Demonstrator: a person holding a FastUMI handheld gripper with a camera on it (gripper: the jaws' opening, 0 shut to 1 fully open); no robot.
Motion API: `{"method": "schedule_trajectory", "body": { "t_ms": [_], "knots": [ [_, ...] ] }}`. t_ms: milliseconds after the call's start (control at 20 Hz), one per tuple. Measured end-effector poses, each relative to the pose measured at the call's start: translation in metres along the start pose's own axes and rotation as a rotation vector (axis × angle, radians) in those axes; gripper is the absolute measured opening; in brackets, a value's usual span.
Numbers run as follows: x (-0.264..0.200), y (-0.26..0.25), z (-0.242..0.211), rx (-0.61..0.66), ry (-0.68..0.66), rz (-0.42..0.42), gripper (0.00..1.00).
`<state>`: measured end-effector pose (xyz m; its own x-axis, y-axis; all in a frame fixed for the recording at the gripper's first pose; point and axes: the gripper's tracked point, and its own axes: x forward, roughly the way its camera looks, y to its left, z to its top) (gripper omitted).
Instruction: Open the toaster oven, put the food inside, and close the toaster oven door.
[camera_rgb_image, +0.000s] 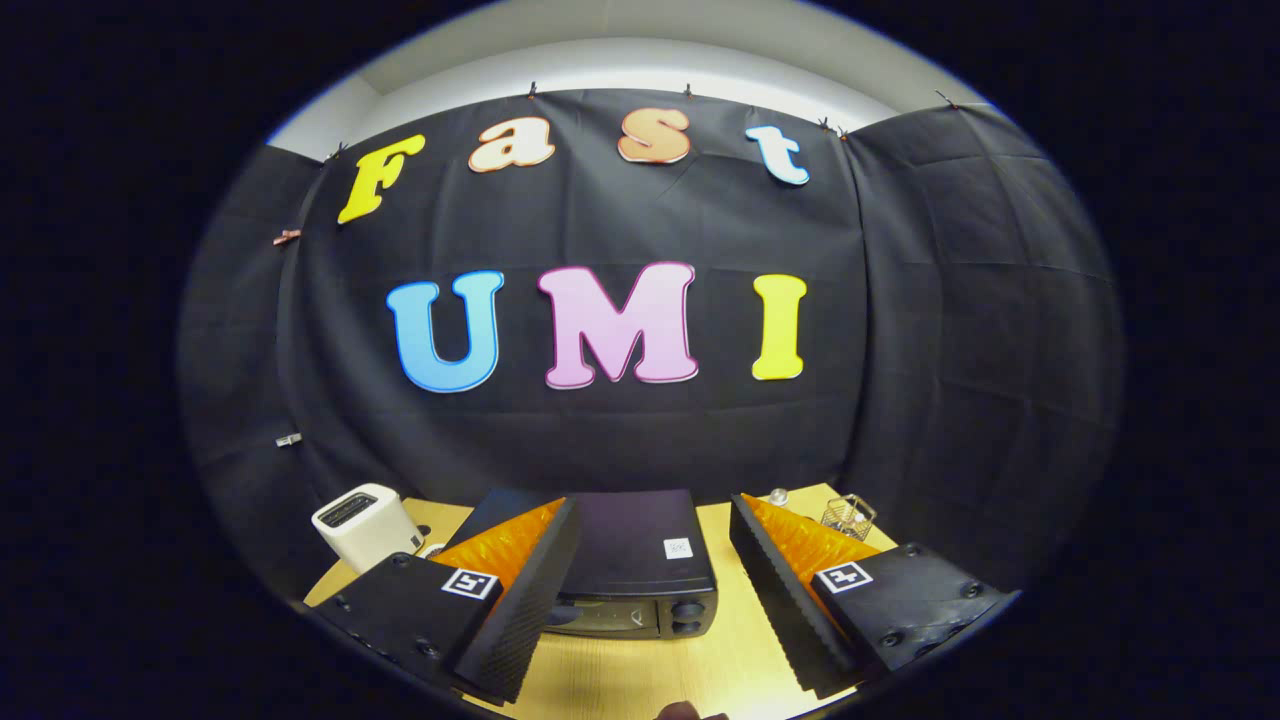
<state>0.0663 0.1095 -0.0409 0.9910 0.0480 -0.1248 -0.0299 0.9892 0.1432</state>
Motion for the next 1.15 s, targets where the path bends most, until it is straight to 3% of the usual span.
{"method": "schedule_trajectory", "body": {
  "t_ms": [650, 850, 1150],
  "knots": [
    [-0.075, -0.072, 0.047, -0.022, -0.112, -0.106, 0.99],
    [-0.094, -0.081, 0.064, -0.001, -0.145, -0.097, 0.99],
    [-0.104, -0.086, 0.053, 0.009, -0.119, -0.062, 0.99]
  ]
}}
